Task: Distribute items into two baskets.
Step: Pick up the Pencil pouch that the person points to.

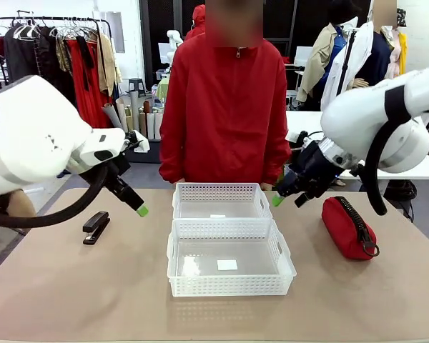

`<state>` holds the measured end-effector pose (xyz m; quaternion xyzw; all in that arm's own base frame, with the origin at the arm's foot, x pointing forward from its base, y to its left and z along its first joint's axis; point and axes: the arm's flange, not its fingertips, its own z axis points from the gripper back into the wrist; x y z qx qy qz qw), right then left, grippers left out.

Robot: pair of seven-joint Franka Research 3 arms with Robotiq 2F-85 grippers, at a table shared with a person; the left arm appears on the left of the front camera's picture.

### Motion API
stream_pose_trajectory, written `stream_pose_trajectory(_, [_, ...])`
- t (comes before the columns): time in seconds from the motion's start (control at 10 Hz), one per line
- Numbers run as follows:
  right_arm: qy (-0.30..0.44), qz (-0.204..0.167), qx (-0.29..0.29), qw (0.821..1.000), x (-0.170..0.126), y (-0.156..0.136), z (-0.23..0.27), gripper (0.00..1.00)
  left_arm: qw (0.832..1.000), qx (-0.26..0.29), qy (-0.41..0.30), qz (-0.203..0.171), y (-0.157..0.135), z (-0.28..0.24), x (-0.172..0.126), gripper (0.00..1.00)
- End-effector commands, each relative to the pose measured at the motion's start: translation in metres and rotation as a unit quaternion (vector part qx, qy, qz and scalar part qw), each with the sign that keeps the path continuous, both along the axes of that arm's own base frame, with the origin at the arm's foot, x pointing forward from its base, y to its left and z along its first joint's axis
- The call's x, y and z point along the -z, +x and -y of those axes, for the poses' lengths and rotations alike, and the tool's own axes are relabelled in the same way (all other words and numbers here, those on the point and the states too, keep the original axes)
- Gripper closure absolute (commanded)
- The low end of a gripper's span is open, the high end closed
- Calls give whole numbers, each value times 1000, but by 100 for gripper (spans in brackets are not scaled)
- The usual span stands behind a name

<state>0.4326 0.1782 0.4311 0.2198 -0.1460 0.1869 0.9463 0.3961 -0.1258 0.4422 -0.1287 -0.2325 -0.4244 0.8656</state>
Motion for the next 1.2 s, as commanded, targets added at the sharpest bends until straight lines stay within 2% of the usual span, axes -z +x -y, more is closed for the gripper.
stream_pose_trajectory(0.0, [76,-25,13,997,-11,12,7,0,998,24,-4,-54,9,-2,-23,0])
stream_pose_trajectory(0.1, [116,-33,20,993,-17,14,7,0,993,28,-72,-89,14,1,-32,0])
stream_pose_trajectory(0.2, [146,-31,32,988,-25,17,10,0,981,9,-163,-106,19,5,-46,0])
stream_pose_trajectory(0.3, [184,-31,50,981,-32,21,13,0,964,-26,-244,-106,25,4,-58,0])
stream_pose_trajectory(0.5, [236,-31,72,969,-44,28,25,0,922,-32,-359,-145,29,1,-70,0])
stream_pose_trajectory(0.6, [262,-31,78,961,-48,31,30,0,911,-44,-377,-162,31,0,-70,0])
stream_pose_trajectory(0.8, [326,-41,96,940,-54,40,47,0,906,-42,-378,-188,33,4,-65,0])
stream_pose_trajectory(0.9, [320,-28,108,941,-53,45,51,0,925,-2,-350,-150,31,3,-61,0])
stream_pose_trajectory(1.0, [289,-47,105,950,-58,34,41,0,902,-50,-386,-187,30,-2,-69,0])
stream_pose_trajectory(1.1, [289,-47,105,950,-58,34,41,0,902,-50,-386,-187,30,-2,-69,0])
